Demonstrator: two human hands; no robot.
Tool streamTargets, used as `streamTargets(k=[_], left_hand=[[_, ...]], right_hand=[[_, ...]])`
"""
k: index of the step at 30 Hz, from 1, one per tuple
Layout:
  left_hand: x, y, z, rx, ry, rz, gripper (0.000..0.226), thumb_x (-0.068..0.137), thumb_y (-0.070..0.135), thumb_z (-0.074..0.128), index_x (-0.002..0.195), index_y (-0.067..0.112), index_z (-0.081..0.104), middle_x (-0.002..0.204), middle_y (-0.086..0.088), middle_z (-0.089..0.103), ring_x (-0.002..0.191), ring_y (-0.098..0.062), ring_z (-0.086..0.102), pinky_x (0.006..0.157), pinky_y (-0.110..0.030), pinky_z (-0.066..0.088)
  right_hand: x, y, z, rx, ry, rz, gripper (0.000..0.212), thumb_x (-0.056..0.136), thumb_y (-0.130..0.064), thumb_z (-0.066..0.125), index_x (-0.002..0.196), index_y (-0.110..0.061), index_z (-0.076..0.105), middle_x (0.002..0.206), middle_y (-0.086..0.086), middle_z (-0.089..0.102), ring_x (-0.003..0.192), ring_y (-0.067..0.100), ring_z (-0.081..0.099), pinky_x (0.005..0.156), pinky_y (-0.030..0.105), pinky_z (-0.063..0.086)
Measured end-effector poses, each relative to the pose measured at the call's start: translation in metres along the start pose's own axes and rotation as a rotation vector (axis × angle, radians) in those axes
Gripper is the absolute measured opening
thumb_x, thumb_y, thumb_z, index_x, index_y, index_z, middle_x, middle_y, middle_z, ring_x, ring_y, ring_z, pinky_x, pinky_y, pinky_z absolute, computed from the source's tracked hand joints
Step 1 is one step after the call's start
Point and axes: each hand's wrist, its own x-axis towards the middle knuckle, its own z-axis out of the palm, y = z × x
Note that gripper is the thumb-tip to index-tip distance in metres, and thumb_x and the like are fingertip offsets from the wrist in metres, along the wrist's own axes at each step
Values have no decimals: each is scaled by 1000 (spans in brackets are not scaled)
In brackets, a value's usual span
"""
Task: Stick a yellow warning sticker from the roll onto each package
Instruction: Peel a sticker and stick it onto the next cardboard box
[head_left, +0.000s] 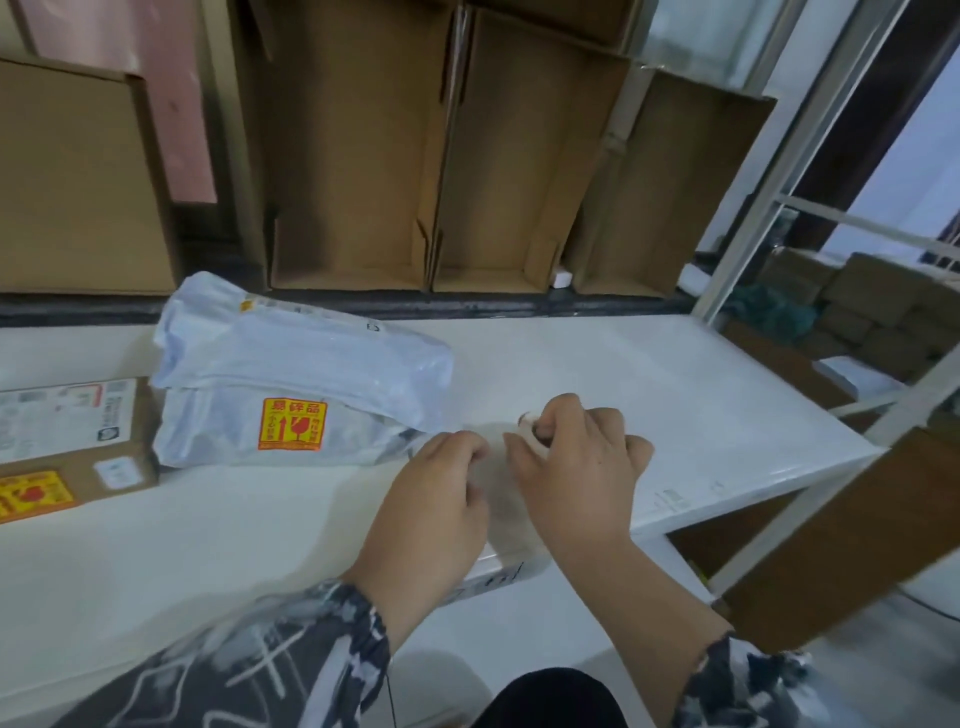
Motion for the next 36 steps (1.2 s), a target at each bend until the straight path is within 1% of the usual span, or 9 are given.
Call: streamTargets(k=[3, 6, 9, 11, 14, 19, 23, 30, 36], left_hand=[[14, 5, 10, 3, -58, -62, 55, 96, 0, 51, 147, 21, 51, 146, 4, 54, 136, -12, 50, 110, -20, 38], [23, 6, 19, -73, -109, -105, 64, 98, 4, 52, 157, 25, 39, 157, 4, 44, 146, -12, 42, 120, -28, 35], [28, 3, 26, -192, -168, -111, 70, 97, 13, 58, 159, 33, 32, 163, 9, 39, 151, -7, 36, 123, -34, 34], [31, 4, 29, -248, -192, -109, 73, 96, 22, 64, 160, 36, 31, 157, 18, 40, 147, 1, 37, 121, -27, 33], [36, 7, 32, -274, -201, -96, 73, 93, 27, 72, 157, 31, 37, 137, 26, 53, 129, 13, 50, 105, -9, 37], [35, 8, 39, -211, -103, -61, 71, 85, 34, 78, 149, 29, 49, 111, 14, 66, 109, -4, 64, 103, -30, 51], [33, 9, 41, -217, -75, -71, 73, 81, 33, 80, 148, 28, 50, 114, 11, 68, 114, -6, 65, 104, -32, 52], [33, 11, 39, -201, -50, -79, 67, 81, 26, 78, 144, 24, 54, 123, 9, 67, 118, -9, 65, 105, -37, 53], [32, 13, 39, -200, -33, -69, 65, 84, 21, 77, 145, 22, 54, 127, 10, 65, 120, -7, 63, 107, -30, 51]], right_hand=[[3, 16, -4, 131, -118, -55, 31, 81, -33, 77, 87, -27, 47, 72, -12, 57, 90, 16, 53, 76, 37, 23], [5, 30, -12, 299, -257, -64, 29, 83, -30, 78, 96, -30, 52, 89, -20, 61, 103, 6, 52, 90, 33, 27], [4, 44, -20, 395, -330, -97, 30, 87, -26, 78, 105, -34, 56, 101, -31, 56, 112, -4, 52, 98, 20, 24], [3, 51, -23, 428, -363, -130, 32, 89, -23, 76, 109, -38, 55, 109, -30, 58, 118, -3, 53, 101, 13, 20], [4, 60, -23, 451, -435, -141, 38, 93, -22, 71, 110, -49, 50, 120, -24, 59, 125, -1, 51, 103, 11, 17], [5, 66, -22, 472, -451, -161, 42, 95, -18, 69, 113, -50, 49, 125, -22, 59, 127, 0, 51, 104, 12, 20], [3, 67, -21, 494, -433, -172, 36, 95, -17, 70, 114, -42, 54, 125, -23, 62, 127, 1, 52, 104, 10, 18], [3, 68, -22, 508, -432, -162, 36, 94, -17, 71, 113, -44, 54, 125, -22, 60, 125, 0, 54, 104, 8, 18], [3, 68, -21, 514, -432, -169, 34, 94, -16, 71, 113, -40, 55, 125, -21, 63, 126, -2, 53, 105, 13, 19]])
